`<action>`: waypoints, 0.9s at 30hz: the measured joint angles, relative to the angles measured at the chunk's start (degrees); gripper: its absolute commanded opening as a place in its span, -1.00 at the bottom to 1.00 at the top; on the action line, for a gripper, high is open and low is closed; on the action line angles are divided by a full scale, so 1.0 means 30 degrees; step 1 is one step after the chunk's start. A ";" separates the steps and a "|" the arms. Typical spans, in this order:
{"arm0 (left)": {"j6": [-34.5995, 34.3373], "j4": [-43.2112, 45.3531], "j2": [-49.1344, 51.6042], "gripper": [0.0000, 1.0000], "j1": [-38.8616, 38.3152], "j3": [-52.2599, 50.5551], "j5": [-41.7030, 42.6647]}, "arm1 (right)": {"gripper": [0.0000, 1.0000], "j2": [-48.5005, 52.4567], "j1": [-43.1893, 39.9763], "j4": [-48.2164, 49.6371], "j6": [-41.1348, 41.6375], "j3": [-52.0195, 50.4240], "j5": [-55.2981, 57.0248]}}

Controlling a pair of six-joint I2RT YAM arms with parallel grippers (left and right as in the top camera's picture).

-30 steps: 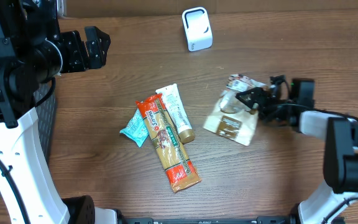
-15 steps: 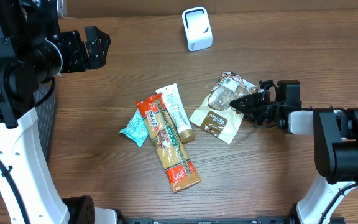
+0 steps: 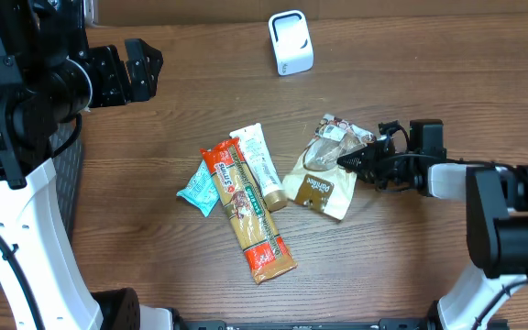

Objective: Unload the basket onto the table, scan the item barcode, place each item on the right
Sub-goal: 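Grasp the brown-labelled pouch edge with the right gripper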

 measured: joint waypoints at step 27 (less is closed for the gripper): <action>0.0000 0.0007 0.0000 0.99 0.0000 0.0000 0.0000 | -0.93 -1.0659 0.2259 -1.8659 -1.7099 0.7759 -0.2193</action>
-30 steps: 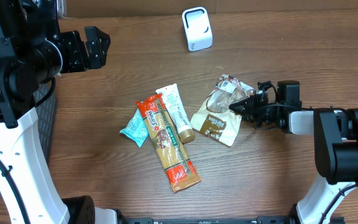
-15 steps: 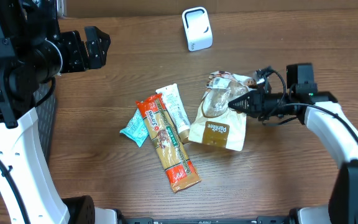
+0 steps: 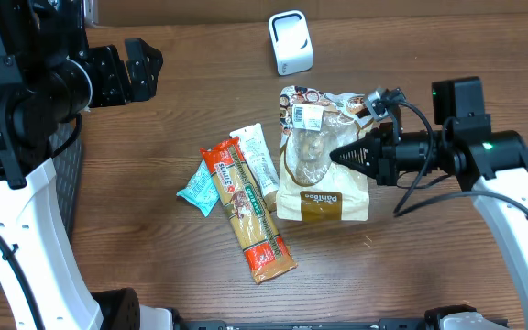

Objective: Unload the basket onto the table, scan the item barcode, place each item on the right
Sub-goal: 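Grasp the brown-labelled pouch edge with the right gripper, then lift the pouch and hold it in front of the white scanner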

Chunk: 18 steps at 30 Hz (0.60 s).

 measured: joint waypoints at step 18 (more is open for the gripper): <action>0.0000 -0.0007 0.0000 0.99 0.0000 0.0000 0.0000 | -0.93 -0.1311 -0.0015 0.0714 0.1851 0.2885 -0.0262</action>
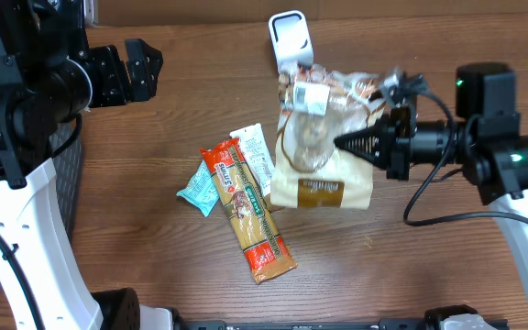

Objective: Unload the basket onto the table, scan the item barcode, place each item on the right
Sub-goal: 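Lift the pouch and hold it in front of the white scanner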

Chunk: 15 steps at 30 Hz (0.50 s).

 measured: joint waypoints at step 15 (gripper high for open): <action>0.0000 0.0007 0.0000 0.99 0.0000 0.0000 -0.0007 | -0.93 0.5078 0.5836 0.1902 0.1894 0.5894 2.1383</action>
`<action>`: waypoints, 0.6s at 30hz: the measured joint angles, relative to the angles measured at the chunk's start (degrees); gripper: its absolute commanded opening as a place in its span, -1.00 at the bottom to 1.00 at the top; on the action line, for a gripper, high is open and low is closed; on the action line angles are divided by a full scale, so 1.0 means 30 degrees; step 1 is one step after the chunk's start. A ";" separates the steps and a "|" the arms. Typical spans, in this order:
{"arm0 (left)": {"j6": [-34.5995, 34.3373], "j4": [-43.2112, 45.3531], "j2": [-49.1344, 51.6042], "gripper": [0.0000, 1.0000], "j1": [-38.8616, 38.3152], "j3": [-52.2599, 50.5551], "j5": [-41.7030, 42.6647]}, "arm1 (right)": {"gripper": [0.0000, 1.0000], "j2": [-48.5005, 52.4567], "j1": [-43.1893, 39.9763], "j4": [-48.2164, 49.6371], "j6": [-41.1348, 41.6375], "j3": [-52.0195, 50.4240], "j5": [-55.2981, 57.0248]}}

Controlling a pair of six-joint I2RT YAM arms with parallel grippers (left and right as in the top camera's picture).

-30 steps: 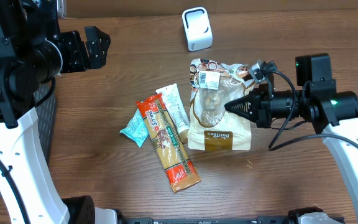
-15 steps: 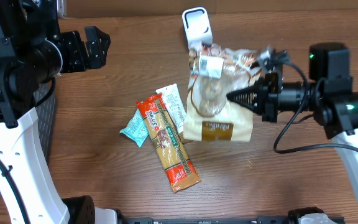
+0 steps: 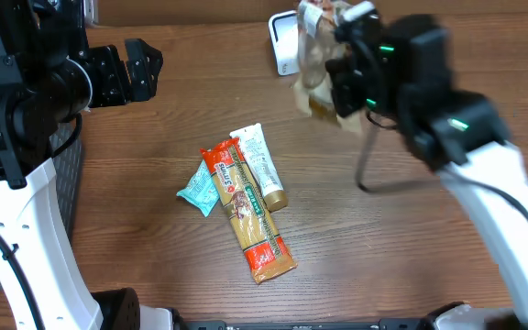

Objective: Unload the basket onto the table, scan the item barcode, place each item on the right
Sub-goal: 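Lift the pouch and hold it in front of the white scanner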

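Observation:
My right gripper (image 3: 337, 71) is raised high toward the camera at the back of the table and is shut on the clear snack bag (image 3: 313, 66) with the tan label. The bag hangs beside and partly in front of the white barcode scanner (image 3: 280, 44), hiding its right side. A white sticker (image 3: 312, 13) shows at the bag's top. The fingers themselves are mostly hidden under the wrist. My left gripper (image 3: 150, 69) hangs open at the far left, holding nothing.
On the wood table (image 3: 411, 257) lie an orange-and-brown long packet (image 3: 247, 218), a white tube (image 3: 262, 169) and a small teal packet (image 3: 198, 188), bunched at the middle. A dark mesh basket (image 3: 62, 156) stands at the left edge.
The right arm has risen and swung toward the back, carrying the snack bag from the table's middle right up to the scanner. The left arm is unmoved.
My right gripper first gripped the snack bag low on the table at the right. Then the bag was lifted and spread out beside the white tube, then nearer the scanner. Now it is held up against the scanner. The left gripper stayed open at the left throughout.

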 measured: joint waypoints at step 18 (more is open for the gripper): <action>0.0000 -0.0007 0.0066 0.99 0.0000 0.0000 0.0000 | -0.93 1.0156 0.0175 1.3318 -1.2961 -0.0066 0.9770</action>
